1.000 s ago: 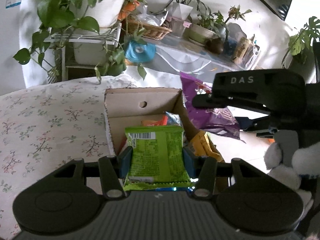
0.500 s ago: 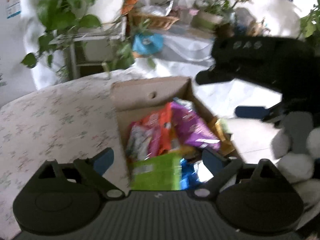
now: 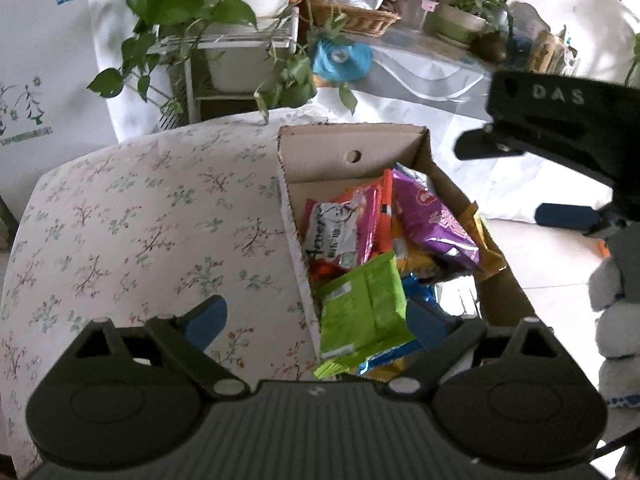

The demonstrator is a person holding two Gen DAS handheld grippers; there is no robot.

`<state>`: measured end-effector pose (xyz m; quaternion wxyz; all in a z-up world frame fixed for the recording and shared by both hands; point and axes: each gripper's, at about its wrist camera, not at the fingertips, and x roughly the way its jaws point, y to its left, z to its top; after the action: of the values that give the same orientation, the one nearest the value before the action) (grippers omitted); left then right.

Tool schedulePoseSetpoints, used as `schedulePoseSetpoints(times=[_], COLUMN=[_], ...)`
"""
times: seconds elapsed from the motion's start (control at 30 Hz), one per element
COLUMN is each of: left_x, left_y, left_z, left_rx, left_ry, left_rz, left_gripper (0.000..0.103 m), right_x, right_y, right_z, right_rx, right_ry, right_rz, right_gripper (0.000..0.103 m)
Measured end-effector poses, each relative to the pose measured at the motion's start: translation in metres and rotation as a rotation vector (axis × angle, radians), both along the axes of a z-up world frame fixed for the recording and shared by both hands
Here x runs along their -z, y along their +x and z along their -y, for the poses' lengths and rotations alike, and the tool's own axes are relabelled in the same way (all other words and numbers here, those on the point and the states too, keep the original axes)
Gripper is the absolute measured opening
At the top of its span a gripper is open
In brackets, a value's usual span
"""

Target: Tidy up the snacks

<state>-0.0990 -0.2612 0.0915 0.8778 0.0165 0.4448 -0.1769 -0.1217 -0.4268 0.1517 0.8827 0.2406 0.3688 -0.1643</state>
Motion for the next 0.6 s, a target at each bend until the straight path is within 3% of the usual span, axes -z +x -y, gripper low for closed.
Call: schedulePoseSetpoints(times=[0.33,0.5,0.6], left_x=[-0.002,-0.005,-0.007], left_y=[-0.003,0.001,0.005], left_z=[-0.008,-0.012,-0.017], left_rx=[-0.009,-0.008,-0.023], left_ry=[0.027,0.028,0.024], left_rz=[-0.007,-0.005,-0.006], left_gripper=[0.097,0.097,0.097], right_x=[0.002,0.005,0.006], right_y=[-0.015,-0.018,-0.02], right_z=[-0.003,-0.011,-0.013], right_rx=[0.03,0.023,0.011], right_ry=[-0.079,-0.179,-0.187], right_rz=[-0.05,-0.106,-0.12], right_gripper=[0.097,0.097,0.102])
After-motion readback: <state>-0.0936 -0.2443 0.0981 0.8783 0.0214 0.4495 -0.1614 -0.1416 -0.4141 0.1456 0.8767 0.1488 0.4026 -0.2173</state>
